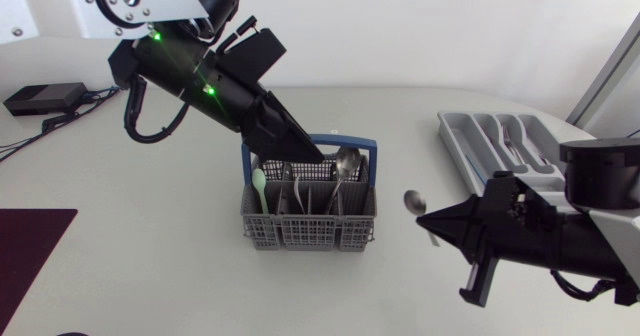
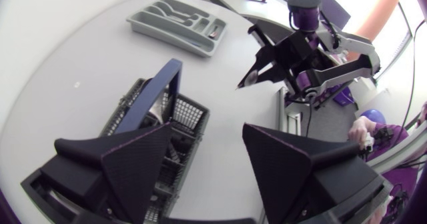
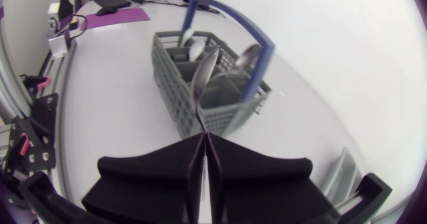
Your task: Unload the cutlery basket into the drawer organizer.
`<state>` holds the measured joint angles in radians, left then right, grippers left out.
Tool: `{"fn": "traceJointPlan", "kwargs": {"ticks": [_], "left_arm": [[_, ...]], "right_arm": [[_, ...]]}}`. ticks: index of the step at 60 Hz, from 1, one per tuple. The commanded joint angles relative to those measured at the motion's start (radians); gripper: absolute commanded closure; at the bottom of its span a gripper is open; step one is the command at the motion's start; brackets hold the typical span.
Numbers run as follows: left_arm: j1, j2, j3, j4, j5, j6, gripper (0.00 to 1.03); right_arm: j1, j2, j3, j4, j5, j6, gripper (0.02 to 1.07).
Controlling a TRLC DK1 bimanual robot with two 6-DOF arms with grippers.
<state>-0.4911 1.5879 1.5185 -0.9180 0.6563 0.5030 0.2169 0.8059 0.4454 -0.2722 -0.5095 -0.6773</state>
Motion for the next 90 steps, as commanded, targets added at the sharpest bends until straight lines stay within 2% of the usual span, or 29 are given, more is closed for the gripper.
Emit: {"fn": "traceJointPlan", "kwargs": {"ticks": [1, 9, 16, 32, 58, 73, 90], "left_arm": [[0.006, -0.026, -0.057, 0.018, -0.055, -0.034, 0.26], [0.005, -0.052, -0.098, 0.051, -0.139, -0.054, 0.26], [0.006, -0.077, -0.129, 0.062, -0.17, -0.06, 0.26], [0.006, -0.118, -0.195, 0.076, -0.207, -0.06, 0.26], [0.005, -0.138, -0.236, 0.09, -0.224, -0.058, 0.26], [-0.009, -0.143, -0.235, 0.09, -0.236, -0.066, 0.26], [-0.015, -0.154, -0.25, 0.093, -0.239, -0.072, 0.26]], "right_arm": [[-0.136, 0.022, -0.037, 0.021, -0.037, -0.097, 1.01], [-0.36, 0.118, -0.03, 0.073, -0.11, -0.217, 1.01], [-0.514, 0.234, -0.011, 0.154, -0.156, -0.286, 1.01], [-0.732, 0.536, 0.078, 0.404, -0.184, -0.373, 1.01], [-0.913, 0.857, 0.296, 0.472, -0.196, -0.599, 1.02], [-0.942, 0.995, 0.385, 0.518, -0.138, -0.749, 1.01], [-0.947, 1.038, 0.389, 0.519, -0.032, -0.993, 1.01]]}}
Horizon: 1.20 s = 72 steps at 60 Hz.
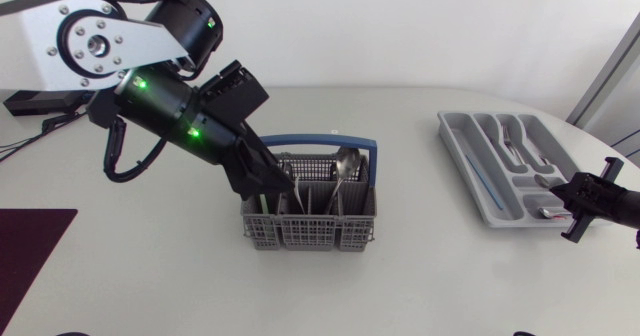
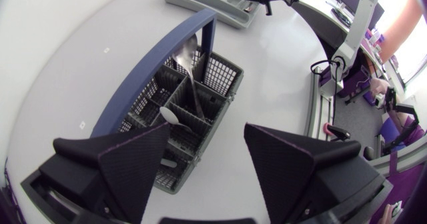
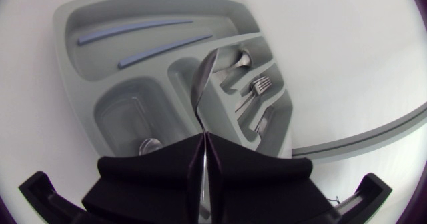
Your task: Unload the cutlery basket into the drawer organizer.
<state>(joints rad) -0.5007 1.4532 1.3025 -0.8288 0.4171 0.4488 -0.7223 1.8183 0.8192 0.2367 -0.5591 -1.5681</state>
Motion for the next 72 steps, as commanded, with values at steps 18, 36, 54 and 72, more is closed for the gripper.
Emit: {"fn": "traceJointPlan", "kwargs": {"ticks": [18, 36, 54, 72], "left_arm": [[-0.009, -0.047, -0.052, 0.005, -0.008, -0.019, 0.26], [0.002, -0.102, -0.083, 0.007, -0.026, -0.016, 0.26], [0.028, -0.168, -0.134, 0.008, -0.028, -0.01, 0.26], [0.065, -0.232, -0.2, 0.023, -0.038, -0.01, 0.26]], "right_arm": [[-0.009, 0.032, -0.058, 0.096, 0.074, -0.201, 0.96], [-0.031, -0.002, -0.089, 0.122, 0.088, -0.201, 0.63], [-0.04, -0.234, -0.15, 0.044, 0.071, -0.098, 0.44], [0.17, -0.603, -0.147, -0.241, 0.085, 0.313, 0.43]]}}
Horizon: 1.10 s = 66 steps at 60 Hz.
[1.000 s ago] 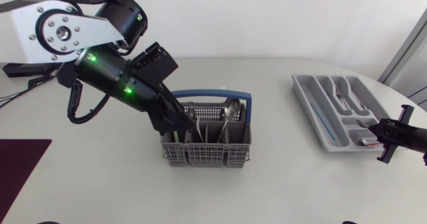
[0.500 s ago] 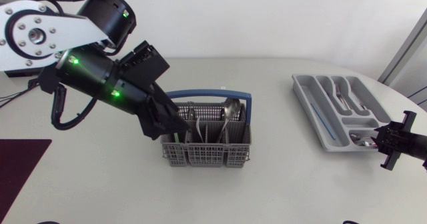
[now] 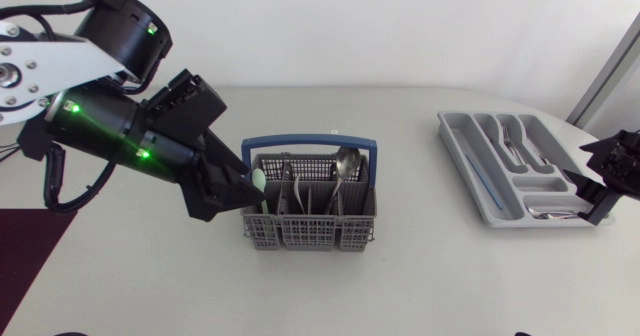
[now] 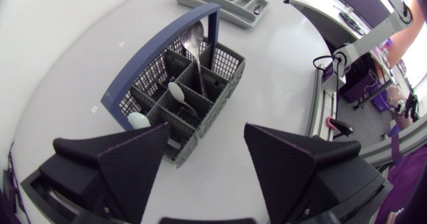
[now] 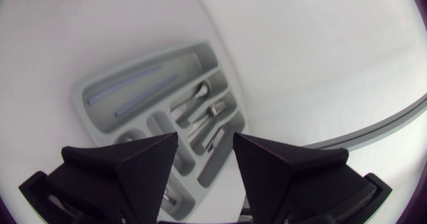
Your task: Unload the cutlery basket into the drawer organizer.
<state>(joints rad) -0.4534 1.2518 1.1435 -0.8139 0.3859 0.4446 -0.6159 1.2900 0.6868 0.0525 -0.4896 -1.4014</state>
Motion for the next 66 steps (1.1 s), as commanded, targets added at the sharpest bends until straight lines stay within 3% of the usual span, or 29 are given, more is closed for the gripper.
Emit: {"fn": "traceJointPlan", "kwargs": {"ticks": [1, 18, 32, 43, 66], "left_arm": [[0.022, -0.032, -0.047, 0.013, -0.009, -0.006, 0.26], [0.061, -0.103, -0.16, 0.085, -0.05, 0.0, 0.26], [0.121, -0.13, -0.257, 0.167, -0.061, 0.034, 0.26], [0.136, -0.123, -0.315, 0.236, -0.064, 0.048, 0.26], [0.179, -0.126, -0.341, 0.275, -0.073, 0.098, 0.26]], "right_arm": [[0.085, -0.093, -0.015, -0.069, 0.025, 0.179, 0.43], [0.581, -0.319, 0.002, -0.312, 0.275, 0.619, 0.43], [1.03, -0.262, 0.129, -0.454, 0.508, 0.958, 0.43], [1.176, -0.124, 0.263, -0.513, 0.537, 1.139, 0.43], [1.364, 0.092, 0.421, -0.528, 0.537, 1.352, 0.43]]}}
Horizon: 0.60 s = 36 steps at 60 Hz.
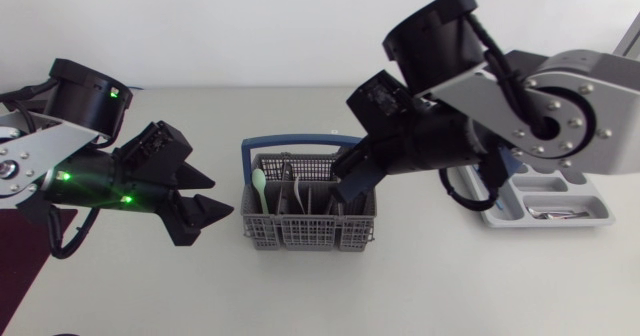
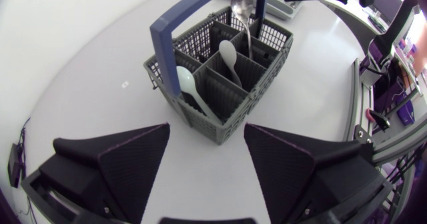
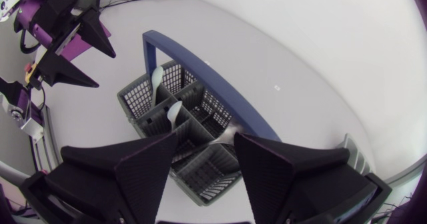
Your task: Unload the cutlery basket into the drawer organizer.
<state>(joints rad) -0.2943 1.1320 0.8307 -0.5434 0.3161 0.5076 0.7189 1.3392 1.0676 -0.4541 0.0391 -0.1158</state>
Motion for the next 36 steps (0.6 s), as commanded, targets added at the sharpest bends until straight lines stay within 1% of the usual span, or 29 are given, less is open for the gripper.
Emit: {"fn": "traceJointPlan", "kwargs": {"ticks": [1, 11, 17, 27, 36], "left_arm": [[0.021, -0.008, -0.03, 0.007, -0.003, 0.037, 0.26], [0.034, -0.02, -0.059, 0.037, -0.02, 0.062, 0.26], [0.034, -0.02, -0.071, 0.053, -0.04, 0.077, 0.26], [0.03, -0.02, -0.094, 0.085, -0.061, 0.088, 0.26], [0.029, -0.02, -0.113, 0.117, -0.081, 0.089, 0.26]], "right_arm": [[0.031, 0.048, 0.043, -0.021, 0.007, 0.07, 0.43], [0.05, 0.13, 0.091, -0.038, 0.01, 0.145, 0.44], [0.063, 0.179, 0.137, -0.074, 0.012, 0.191, 0.43], [0.073, 0.253, 0.213, -0.106, 0.012, 0.215, 0.43], [0.079, 0.316, 0.253, -0.101, 0.01, 0.262, 0.43]]}}
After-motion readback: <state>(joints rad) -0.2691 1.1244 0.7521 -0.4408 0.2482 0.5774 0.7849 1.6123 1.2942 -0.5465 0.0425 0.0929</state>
